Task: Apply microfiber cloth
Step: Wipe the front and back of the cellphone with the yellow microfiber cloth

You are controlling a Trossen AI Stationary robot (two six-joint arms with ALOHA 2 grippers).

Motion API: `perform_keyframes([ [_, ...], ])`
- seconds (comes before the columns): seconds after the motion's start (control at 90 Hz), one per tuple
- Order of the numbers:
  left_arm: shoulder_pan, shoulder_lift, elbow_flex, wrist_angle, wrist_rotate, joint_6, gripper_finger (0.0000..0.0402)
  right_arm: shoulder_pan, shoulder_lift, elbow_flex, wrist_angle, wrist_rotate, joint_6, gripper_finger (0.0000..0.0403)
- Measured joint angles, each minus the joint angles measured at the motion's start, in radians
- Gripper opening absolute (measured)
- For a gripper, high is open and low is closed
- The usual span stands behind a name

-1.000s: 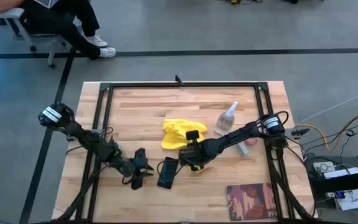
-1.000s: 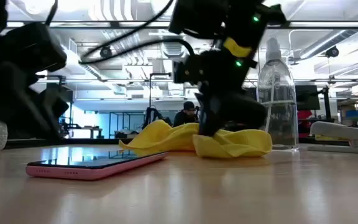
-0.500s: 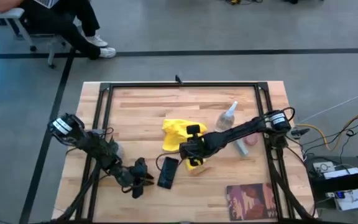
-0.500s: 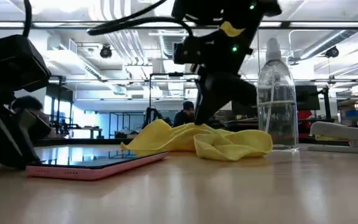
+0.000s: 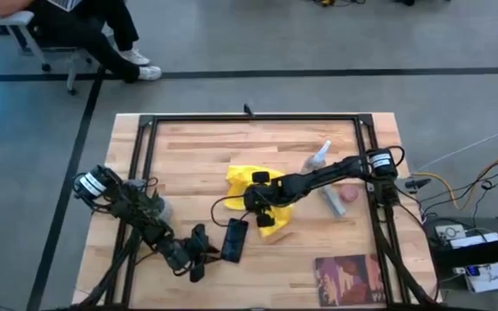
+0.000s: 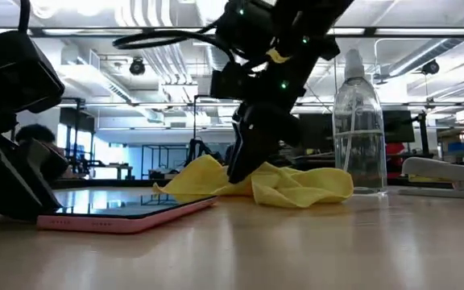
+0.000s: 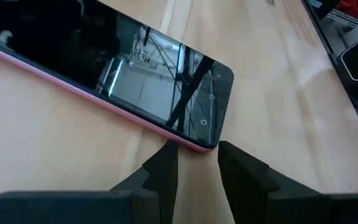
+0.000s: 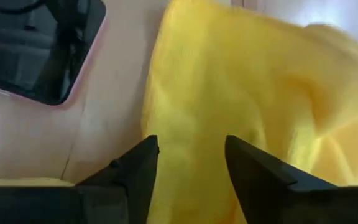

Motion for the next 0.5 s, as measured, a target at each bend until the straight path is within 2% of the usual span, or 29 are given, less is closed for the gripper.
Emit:
perform_keyframes([
  [0.111, -0.001, 0.001, 0.01, -0.011, -0.009, 0.01, 0.0098, 0.0, 0.031, -0.009, 0.014, -0.01, 0.046, 0.0141],
  [0.167, 0.003, 0.001, 0.013, -0.013, -0.01, 0.027, 0.0098, 0.001, 0.044, -0.006, 0.037, -0.052, 0.062, 0.0119],
  [0.344, 0.005, -0.002, 0.019, -0.028, -0.004, 0.059, 0.0098, 0.027, 0.062, -0.005, 0.086, -0.108, 0.088, 0.0018],
  [0.5, 0.003, -0.002, 0.026, -0.033, 0.019, 0.048, 0.0098, 0.09, 0.042, 0.043, 0.07, -0.123, 0.092, 0.0005],
])
